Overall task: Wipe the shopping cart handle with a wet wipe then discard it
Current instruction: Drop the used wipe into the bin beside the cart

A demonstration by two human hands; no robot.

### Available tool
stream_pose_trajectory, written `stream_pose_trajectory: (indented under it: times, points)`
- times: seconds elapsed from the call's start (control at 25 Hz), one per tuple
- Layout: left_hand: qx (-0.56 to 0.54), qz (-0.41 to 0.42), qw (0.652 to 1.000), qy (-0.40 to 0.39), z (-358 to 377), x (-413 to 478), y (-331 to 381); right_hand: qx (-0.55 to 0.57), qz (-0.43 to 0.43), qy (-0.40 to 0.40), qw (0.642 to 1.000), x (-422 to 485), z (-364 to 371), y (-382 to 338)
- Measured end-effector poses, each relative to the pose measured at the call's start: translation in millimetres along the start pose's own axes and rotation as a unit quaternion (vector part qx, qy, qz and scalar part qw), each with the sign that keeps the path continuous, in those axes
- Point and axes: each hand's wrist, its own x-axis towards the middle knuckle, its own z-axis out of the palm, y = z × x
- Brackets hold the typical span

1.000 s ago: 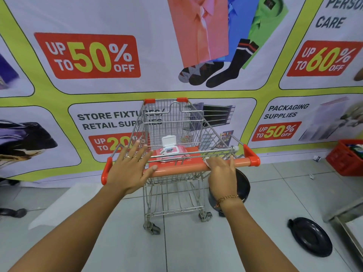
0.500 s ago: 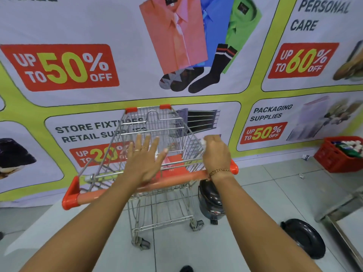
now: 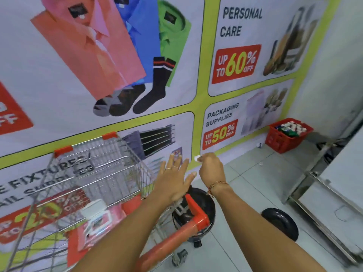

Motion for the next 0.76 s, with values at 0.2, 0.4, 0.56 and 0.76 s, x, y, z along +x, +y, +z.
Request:
stream_pose_trajectory:
  times: [0.2, 0.4, 0.56, 0.76]
  points:
    - [0.031, 0.102, 0.993, -0.057, 12, 19, 3, -0.017, 0.04, -0.068, 0.997, 11, 32, 32]
    - [0.01, 0.111, 0.984, -0.137, 17, 24, -4, -0.003, 0.058, -0.096, 0.994, 13, 63, 48]
    - [0.038, 0.092, 0.972, -0.215, 17, 36, -1, -0.004, 0.085, -0.147, 0.986, 18, 88, 46]
    - [0.033, 0.096, 0.965, -0.242, 17, 39, -2, 0.052, 0.179, -0.152, 0.971, 27, 107, 47]
